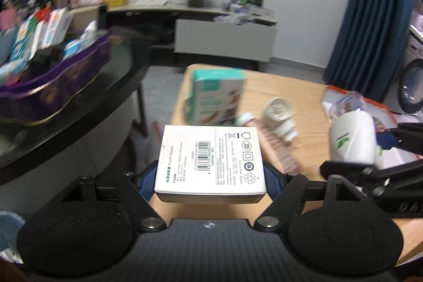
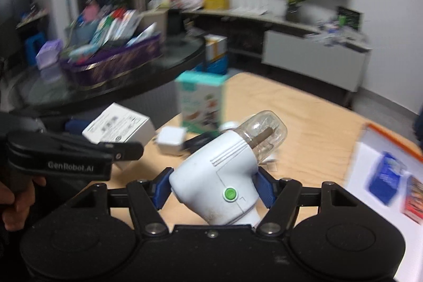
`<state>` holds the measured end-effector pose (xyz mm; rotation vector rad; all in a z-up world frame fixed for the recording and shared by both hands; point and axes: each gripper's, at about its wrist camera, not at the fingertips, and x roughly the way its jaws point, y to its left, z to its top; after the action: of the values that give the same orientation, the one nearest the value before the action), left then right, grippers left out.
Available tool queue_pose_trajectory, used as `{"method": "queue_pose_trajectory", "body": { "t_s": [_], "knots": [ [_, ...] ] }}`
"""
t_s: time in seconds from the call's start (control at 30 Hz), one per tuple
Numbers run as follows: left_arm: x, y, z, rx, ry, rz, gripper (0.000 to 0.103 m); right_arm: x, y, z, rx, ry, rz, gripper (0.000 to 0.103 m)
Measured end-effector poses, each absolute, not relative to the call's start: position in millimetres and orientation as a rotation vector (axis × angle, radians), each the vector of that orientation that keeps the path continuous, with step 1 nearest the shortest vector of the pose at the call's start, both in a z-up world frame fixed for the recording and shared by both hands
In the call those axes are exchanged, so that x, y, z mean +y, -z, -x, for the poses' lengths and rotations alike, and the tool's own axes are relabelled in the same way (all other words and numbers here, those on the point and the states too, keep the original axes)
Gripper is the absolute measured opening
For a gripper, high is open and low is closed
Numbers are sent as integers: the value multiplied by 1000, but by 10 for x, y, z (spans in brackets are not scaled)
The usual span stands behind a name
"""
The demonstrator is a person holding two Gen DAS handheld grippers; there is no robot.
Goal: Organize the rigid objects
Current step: 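Grasp the white product box with the left tool while the right tool grasps the white heater, then carry the white heater with the right tool over the white box while the left tool holds the product box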
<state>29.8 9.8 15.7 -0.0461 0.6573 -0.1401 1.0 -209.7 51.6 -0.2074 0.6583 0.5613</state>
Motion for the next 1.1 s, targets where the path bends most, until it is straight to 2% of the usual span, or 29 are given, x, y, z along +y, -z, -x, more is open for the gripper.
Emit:
{"method": "queue_pose_trajectory", "body": {
  "t_s": [0.33, 0.67, 1.1],
  "knots": [
    [-913, -503, -416, 626, 379, 13, 79, -3318, -957, 192, 600, -289, 89, 78],
    [-1957, -733, -565, 575, 542, -88, 79, -4241, -1030, 247, 596, -133, -46, 78],
    [-2175, -637, -603, 588, 519, -68, 79, -4513, -894, 137, 623, -108, -123, 78]
  ]
}}
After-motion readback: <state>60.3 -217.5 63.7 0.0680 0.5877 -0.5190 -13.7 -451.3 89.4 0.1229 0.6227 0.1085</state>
